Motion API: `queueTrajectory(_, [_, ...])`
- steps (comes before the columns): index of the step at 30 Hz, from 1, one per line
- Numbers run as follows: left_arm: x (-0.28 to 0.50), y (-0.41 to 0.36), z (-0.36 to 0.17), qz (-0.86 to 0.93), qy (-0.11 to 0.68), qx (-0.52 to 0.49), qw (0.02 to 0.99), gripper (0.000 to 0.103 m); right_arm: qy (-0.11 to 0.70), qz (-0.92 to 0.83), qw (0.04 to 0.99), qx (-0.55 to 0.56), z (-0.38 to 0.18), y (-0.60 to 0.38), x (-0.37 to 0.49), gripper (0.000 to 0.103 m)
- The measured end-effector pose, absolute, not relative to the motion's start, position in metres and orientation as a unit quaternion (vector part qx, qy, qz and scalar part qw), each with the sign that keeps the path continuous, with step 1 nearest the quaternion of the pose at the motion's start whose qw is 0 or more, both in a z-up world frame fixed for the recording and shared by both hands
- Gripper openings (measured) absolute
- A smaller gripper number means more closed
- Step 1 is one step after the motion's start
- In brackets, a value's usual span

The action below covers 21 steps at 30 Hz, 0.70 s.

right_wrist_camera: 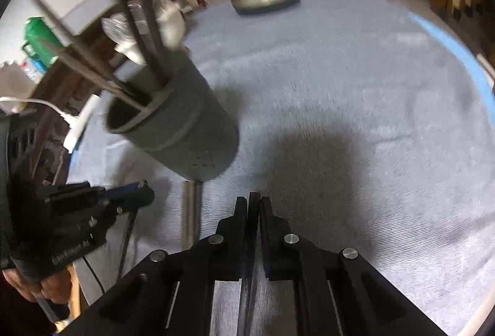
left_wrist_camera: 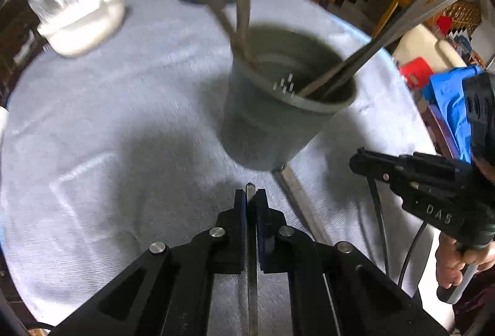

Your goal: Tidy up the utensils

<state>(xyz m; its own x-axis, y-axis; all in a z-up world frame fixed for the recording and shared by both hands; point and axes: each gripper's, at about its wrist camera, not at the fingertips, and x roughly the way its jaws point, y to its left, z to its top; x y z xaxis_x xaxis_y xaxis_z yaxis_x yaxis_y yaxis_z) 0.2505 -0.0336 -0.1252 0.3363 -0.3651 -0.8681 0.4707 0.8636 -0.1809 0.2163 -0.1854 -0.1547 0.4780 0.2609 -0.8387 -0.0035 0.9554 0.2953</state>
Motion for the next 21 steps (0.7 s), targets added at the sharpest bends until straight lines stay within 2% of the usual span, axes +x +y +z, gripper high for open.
queueTrajectory(13, [0.186, -0.005, -0.015, -0.267, 0.338, 0.023, 0.902, 0.006, 0.348, 0.122, 0.927, 0.072, -0.069, -0.164, 0.160, 0.008])
queueTrajectory(21, [0.172, 0.006, 0.010, -0.265, 0.294, 0.007, 0.918, 0.005, 0.296, 0.134, 0.943, 0.071, -0.044, -0.154, 0.148, 0.007])
